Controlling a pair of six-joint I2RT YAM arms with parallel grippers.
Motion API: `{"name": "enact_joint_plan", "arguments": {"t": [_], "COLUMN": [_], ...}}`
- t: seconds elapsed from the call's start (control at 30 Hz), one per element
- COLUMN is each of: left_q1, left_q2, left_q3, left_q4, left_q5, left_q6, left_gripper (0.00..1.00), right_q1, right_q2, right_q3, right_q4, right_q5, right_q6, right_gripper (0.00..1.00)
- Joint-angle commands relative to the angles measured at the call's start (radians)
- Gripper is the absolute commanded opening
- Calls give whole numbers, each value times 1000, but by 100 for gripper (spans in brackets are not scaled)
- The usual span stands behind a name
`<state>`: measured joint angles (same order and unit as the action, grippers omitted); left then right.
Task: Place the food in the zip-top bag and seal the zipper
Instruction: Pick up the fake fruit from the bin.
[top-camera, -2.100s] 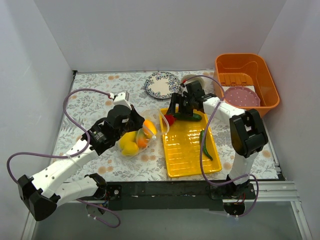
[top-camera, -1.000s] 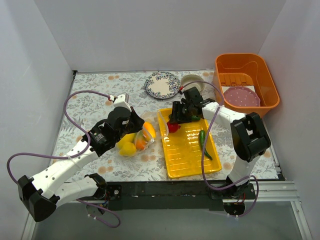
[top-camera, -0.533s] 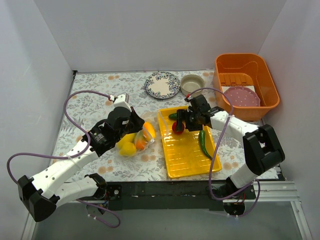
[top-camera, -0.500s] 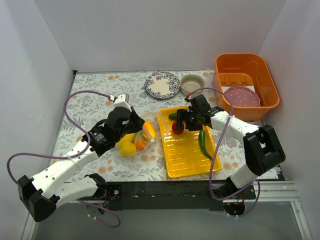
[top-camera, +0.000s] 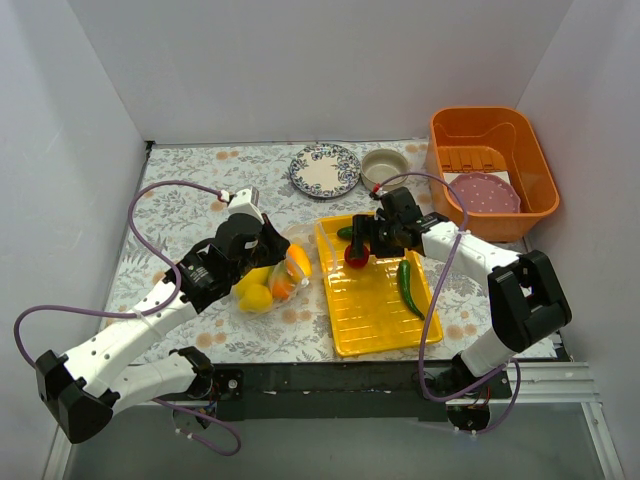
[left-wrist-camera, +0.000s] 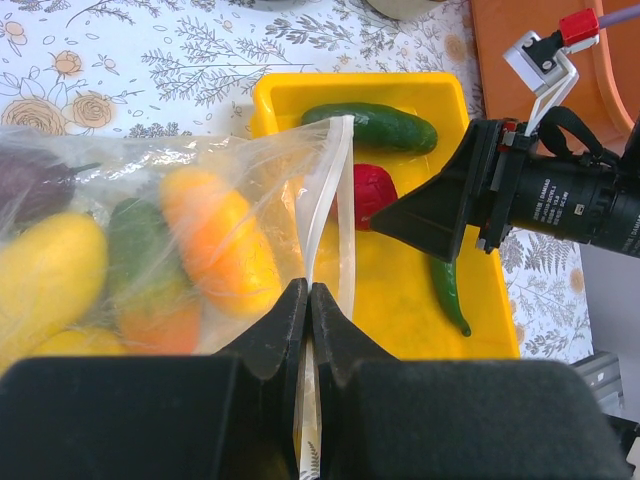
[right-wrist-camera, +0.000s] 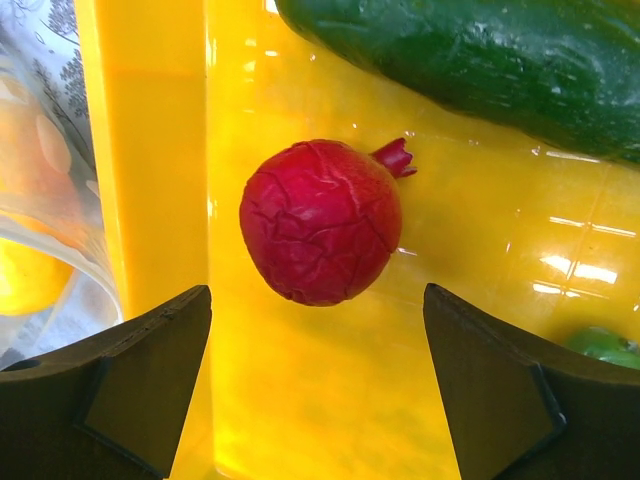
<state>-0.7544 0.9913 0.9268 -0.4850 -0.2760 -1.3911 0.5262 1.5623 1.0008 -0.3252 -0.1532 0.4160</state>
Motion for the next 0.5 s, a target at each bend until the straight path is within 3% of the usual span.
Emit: {"name": "enact_joint_plan", "arguments": {"t": [0.0,0.47], "left_q1": [7,7], "left_q2": [-10,-8], "left_q3": [12,9], "left_q4": [6,5], "left_q5": [-5,-14], "left_q6": [9,21], "left_gripper": [2,2], "right_q1": [5,5], "right_q2": [-10,88], "right_q3": [47,84], "right_q4": [60,83], "right_q5": [-2,-8], "right_q6": [27,46], "right_gripper": [94,94]}}
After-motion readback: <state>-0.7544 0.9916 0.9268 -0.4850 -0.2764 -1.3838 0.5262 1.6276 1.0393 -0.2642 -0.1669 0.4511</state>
